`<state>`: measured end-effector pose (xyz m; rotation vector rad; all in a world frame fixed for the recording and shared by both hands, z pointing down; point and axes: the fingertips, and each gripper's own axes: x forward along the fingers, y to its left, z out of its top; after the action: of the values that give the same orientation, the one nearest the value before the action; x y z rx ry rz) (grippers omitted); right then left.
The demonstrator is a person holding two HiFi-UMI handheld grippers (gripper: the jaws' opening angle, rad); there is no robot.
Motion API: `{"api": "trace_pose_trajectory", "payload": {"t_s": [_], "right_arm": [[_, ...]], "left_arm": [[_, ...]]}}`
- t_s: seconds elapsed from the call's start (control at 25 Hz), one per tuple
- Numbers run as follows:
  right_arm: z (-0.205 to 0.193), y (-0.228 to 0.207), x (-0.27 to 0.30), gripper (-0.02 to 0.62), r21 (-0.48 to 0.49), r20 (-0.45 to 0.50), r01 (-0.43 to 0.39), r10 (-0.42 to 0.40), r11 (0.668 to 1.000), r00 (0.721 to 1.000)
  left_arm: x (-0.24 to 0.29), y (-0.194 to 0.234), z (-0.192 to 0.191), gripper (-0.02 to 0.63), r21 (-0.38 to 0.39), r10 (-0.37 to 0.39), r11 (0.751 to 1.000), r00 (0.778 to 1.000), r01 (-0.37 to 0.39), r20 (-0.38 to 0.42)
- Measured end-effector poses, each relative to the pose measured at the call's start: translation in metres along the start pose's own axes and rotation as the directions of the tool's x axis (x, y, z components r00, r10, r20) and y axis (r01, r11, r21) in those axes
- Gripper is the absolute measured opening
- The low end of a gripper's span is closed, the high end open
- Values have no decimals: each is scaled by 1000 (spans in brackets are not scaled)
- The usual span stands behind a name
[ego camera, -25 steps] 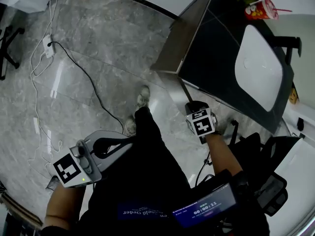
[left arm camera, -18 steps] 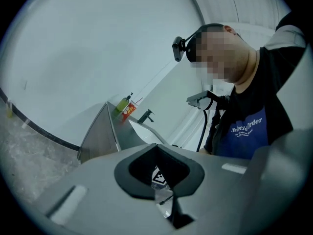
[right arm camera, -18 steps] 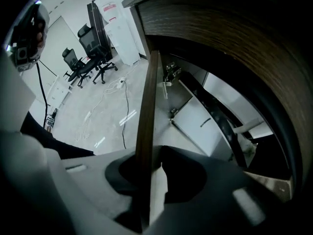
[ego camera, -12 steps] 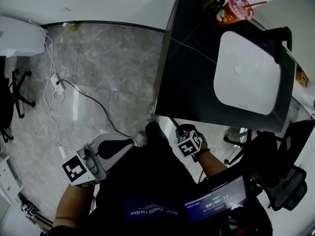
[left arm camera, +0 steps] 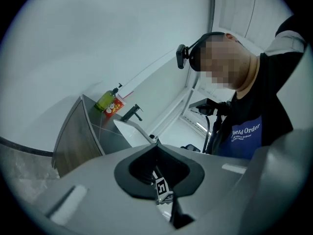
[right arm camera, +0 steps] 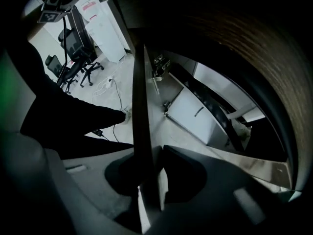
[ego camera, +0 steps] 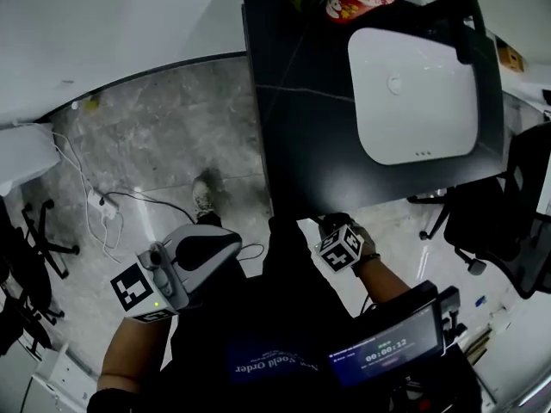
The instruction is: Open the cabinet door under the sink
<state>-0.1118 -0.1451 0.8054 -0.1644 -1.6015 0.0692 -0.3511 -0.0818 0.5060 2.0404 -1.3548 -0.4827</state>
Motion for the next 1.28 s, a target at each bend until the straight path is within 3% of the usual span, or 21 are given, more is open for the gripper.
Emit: {"api": "trace_pose_trajectory", "payload": {"t_s": [0.28, 0.6, 0.76, 0.92, 1.08, 1.28], "right_arm": [[-4, -7, -1, 84, 83, -33, 51, -48, 995, 998], [-1, 17, 8, 83, 237, -6, 78, -79, 968, 997], [4, 37, 14, 80, 349, 35, 70, -87, 934, 996], [17, 68, 19, 77, 450, 102, 9, -61, 893, 993], [48, 100, 27, 88, 561, 182, -44, -71, 827, 981], [55, 112, 27, 81, 673, 185, -32, -127, 739, 975]], "left_arm": [[-45, 27, 31, 0, 14, -154, 987, 977, 158, -149], [-64, 30, 12, 0, -20, -291, 954, 903, 300, -315], [-46, 11, -6, 0, -29, -348, 931, 863, 363, -365], [-24, -14, -12, 0, -24, -405, 903, 834, 428, -375], [-19, -33, -29, 0, -18, -410, 896, 810, 444, -419], [-22, -64, -38, 0, -32, -446, 875, 778, 484, -443]]}}
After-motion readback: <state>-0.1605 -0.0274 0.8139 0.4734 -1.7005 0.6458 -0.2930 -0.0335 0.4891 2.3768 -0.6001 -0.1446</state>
